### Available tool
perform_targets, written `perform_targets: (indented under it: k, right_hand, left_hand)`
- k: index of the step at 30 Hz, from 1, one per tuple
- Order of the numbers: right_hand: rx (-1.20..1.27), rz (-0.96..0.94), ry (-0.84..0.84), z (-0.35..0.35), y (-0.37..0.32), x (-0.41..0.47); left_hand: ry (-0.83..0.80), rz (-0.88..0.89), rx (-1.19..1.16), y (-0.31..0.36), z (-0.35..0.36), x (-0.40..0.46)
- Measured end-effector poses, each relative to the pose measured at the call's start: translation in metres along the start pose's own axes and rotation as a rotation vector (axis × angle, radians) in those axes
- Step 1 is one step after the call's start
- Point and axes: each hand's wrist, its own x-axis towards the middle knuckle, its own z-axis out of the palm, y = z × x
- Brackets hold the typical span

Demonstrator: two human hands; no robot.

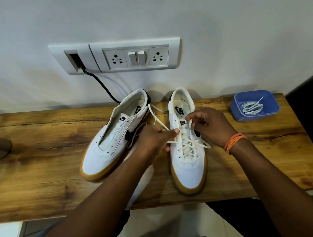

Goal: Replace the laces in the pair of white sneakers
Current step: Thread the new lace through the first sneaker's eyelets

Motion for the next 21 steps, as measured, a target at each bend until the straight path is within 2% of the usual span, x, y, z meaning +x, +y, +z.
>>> perform_targets:
  k: [5, 10, 12, 14, 17, 19, 21]
  right_hand:
    - [0.008, 0.013, -0.009, -0.001, 0.000, 0.000]
    - [0.017, 0.015, -0.007, -0.001, 0.002, 0.000]
    - [0.013, 0.023, -0.008, -0.001, 0.001, 0.001]
    - [0.012, 0.029, -0.012, -0.002, 0.001, 0.001]
    - [0.009, 0.025, -0.012, -0.002, -0.001, 0.000]
    - [0.004, 0.021, -0.012, -0.001, -0.002, 0.000]
    - [0.001, 0.019, -0.012, -0.001, -0.003, 0.000]
  left_hand:
    - [0.060, 0.061, -0.219, 0.006, 0.005, -0.002]
    - [0.293, 0.239, -0.390, 0.020, -0.025, 0.014]
    - [0.335, 0.282, -0.355, 0.022, -0.032, 0.017]
    - [0.299, 0.276, -0.234, 0.020, -0.032, 0.015]
    - [0.112, 0.120, 0.035, 0.010, -0.023, 0.009]
    - [-0.013, 0.037, 0.052, 0.003, -0.012, 0.004]
    - [-0.024, 0.017, 0.004, -0.002, -0.001, 0.002]
